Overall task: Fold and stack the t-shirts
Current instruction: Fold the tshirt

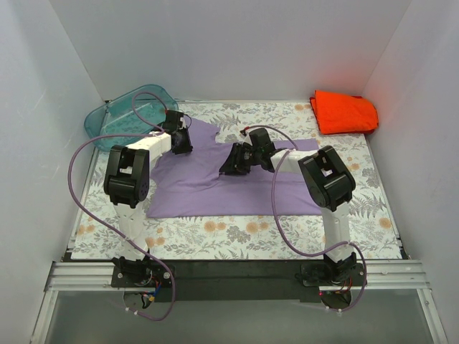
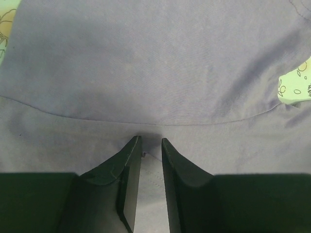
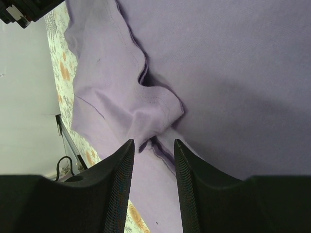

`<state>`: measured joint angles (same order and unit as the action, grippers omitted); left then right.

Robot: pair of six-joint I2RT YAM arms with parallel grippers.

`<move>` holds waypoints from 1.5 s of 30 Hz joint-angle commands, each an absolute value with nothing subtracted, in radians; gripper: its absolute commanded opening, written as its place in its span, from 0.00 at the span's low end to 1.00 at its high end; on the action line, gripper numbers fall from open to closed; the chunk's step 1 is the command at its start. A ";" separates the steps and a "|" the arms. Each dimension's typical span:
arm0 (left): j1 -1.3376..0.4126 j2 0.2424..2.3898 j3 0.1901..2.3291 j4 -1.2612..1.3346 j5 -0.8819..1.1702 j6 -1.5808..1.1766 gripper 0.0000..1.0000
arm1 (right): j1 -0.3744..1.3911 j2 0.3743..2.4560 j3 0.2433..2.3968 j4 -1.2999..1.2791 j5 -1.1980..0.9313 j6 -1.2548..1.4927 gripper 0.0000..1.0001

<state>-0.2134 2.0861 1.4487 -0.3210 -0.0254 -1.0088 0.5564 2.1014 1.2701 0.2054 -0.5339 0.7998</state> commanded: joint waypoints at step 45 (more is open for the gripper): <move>-0.210 1.957 1.485 -0.382 -0.115 -0.954 0.00 | 0.574 2.203 1.365 0.265 -0.505 0.885 0.35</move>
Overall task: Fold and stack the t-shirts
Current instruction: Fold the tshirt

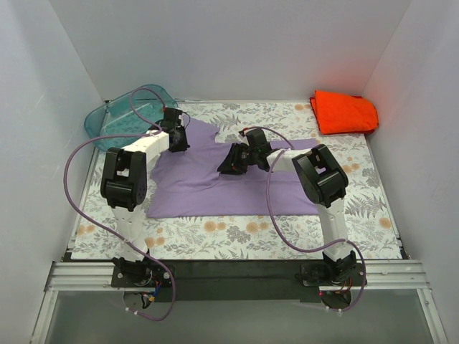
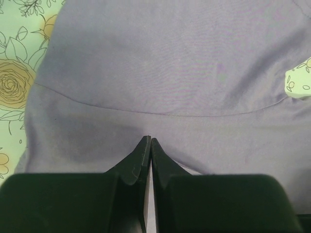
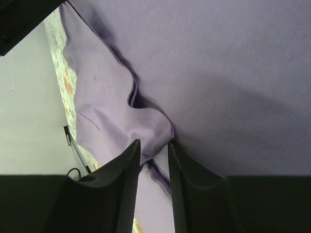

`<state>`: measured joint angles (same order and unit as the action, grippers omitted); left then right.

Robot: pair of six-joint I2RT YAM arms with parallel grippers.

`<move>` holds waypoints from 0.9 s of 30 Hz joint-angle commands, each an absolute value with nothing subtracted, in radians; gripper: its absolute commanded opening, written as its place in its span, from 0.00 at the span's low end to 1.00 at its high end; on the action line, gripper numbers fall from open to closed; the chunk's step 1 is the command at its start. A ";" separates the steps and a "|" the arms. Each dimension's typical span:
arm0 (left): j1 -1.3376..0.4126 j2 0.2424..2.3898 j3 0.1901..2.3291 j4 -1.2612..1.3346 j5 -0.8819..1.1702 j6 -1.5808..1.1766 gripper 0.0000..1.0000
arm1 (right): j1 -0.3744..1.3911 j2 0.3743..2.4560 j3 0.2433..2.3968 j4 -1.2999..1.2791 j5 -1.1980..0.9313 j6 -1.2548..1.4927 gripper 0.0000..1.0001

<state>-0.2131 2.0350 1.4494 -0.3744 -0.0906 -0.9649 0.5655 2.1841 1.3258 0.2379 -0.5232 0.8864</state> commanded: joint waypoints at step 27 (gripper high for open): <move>-0.198 1.913 1.479 -0.361 -0.216 -0.976 0.00 | 0.566 2.232 1.468 0.264 -0.525 0.701 0.11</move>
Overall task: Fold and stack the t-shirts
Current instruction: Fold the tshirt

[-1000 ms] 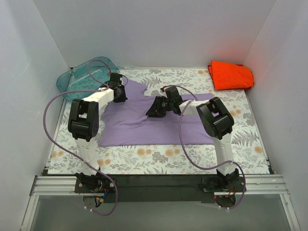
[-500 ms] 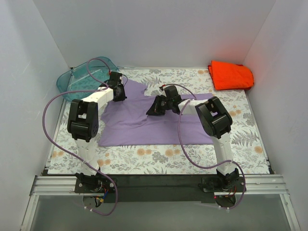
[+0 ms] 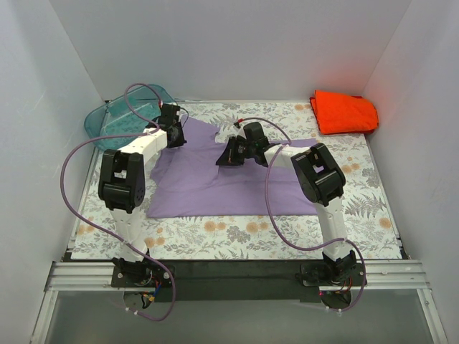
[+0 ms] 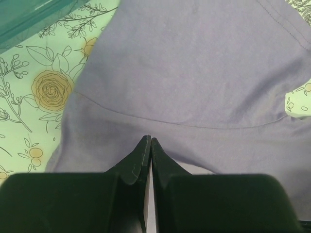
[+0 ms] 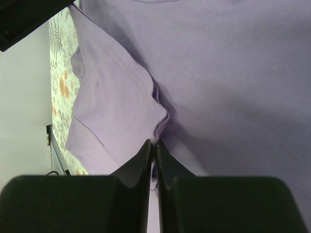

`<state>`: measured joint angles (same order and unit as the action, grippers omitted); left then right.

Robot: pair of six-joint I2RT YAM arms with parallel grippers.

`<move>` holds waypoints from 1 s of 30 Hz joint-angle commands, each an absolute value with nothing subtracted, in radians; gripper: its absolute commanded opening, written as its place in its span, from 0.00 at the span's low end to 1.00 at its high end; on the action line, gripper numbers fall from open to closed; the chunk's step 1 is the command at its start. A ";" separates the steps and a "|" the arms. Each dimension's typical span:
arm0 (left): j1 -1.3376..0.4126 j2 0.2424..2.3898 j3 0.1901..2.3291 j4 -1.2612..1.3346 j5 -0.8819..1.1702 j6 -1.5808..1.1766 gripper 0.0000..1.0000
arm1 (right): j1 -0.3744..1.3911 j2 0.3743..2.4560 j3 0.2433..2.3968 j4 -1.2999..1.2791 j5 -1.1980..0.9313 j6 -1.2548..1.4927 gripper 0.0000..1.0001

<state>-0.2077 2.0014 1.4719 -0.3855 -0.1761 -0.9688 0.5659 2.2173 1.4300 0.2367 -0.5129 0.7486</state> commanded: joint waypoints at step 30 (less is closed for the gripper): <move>-0.190 1.611 1.271 -0.411 -0.299 -1.101 0.68 | 0.417 1.852 1.268 -0.141 -0.312 0.365 0.56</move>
